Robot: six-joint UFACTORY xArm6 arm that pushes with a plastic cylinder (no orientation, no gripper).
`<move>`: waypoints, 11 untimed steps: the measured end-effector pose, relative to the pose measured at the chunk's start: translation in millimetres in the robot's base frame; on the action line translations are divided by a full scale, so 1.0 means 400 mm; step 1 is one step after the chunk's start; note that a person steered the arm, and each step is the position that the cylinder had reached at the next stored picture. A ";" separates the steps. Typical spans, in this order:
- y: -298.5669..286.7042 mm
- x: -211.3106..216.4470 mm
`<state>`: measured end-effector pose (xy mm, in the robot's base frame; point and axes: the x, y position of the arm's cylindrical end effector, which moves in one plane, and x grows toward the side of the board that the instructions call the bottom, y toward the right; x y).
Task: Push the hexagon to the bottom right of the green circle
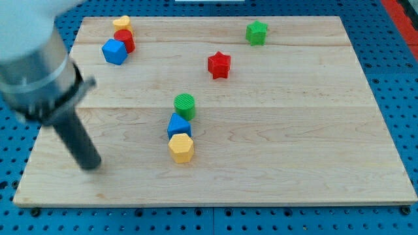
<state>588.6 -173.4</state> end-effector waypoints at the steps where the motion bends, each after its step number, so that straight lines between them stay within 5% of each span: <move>1: 0.159 0.068; 3: 0.326 -0.104; 5: 0.320 -0.238; 6: 0.322 -0.197; 8: 0.183 -0.278; 10: 0.350 -0.321; 11: 0.309 -0.212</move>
